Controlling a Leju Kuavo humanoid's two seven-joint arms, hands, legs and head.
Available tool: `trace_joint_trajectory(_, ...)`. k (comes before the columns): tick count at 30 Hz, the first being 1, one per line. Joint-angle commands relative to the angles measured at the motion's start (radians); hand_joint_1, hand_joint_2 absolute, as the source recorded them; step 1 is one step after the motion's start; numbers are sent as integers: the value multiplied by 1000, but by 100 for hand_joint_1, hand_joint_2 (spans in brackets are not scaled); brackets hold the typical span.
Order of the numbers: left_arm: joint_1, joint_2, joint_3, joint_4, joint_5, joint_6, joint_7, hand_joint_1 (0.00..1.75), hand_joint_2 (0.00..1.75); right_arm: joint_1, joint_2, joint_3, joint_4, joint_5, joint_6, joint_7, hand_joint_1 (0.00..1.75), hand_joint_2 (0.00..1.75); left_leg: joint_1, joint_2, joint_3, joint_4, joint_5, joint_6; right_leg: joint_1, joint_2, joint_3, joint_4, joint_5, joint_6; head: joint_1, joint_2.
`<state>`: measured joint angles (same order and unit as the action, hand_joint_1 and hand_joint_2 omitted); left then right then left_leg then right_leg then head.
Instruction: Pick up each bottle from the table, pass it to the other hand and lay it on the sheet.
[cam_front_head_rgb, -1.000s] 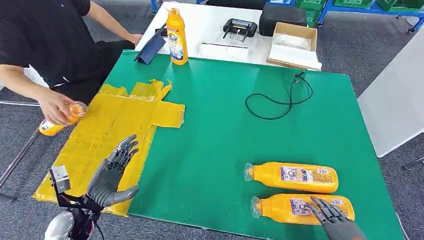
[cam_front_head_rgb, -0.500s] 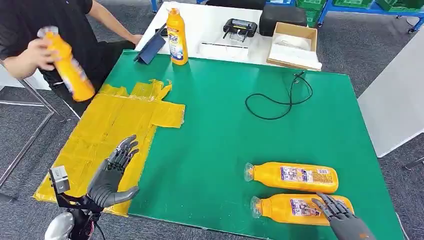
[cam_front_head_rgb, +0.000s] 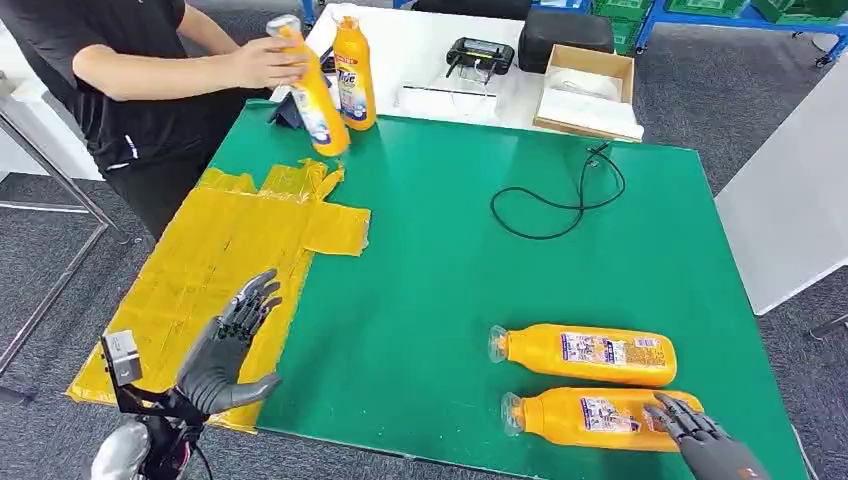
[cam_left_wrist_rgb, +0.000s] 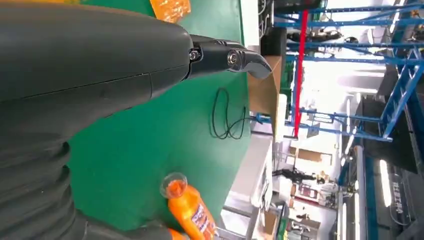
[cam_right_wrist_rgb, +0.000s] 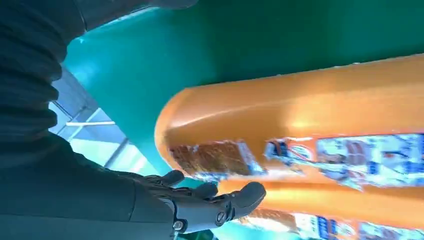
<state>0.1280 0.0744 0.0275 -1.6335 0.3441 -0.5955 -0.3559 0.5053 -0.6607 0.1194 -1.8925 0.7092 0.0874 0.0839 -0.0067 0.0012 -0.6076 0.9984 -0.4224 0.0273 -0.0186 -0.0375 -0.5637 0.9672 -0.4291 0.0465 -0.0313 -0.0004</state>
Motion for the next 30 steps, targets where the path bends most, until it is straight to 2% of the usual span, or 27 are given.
trace_joint_trajectory(1, -39, 4, -44, 70, -4, -3, -6, 0, 175, -63, 56, 0, 129, 12, 21, -14, 0, 175, 1, 0, 4, -2, 0, -2, 1, 2, 5, -3, 0, -2, 0, 0)
trace_joint_trajectory(10, -83, 19, -48, 96, 15, -8, 6, 0, 175, -237, 80, 20, 192, 39, 91, -58, 0, 175, 1, 2, 4, -1, 0, -2, 1, 5, 4, -3, 1, -2, 0, 0)
trace_joint_trajectory(16, -56, 7, -51, 83, 12, -6, 5, 0, 175, -232, 102, 31, 178, 60, 91, -66, 0, 175, 1, 1, 5, -2, 0, -2, 1, 3, 5, -2, 0, -2, 0, 0)
trace_joint_trajectory(22, -69, 7, -56, 96, 12, -9, 4, 0, 175, -277, 116, 53, 212, 74, 102, -71, 0, 175, 1, 2, 4, -2, 0, -2, 1, 4, 5, -2, 1, -2, 0, 0)
trace_joint_trajectory(30, -84, 8, -62, 103, 13, -9, 6, 0, 175, -270, 110, 67, 231, 75, 111, -77, 0, 175, 1, 0, 3, -1, 1, -2, 1, 2, 5, -2, 1, -2, 0, 0)
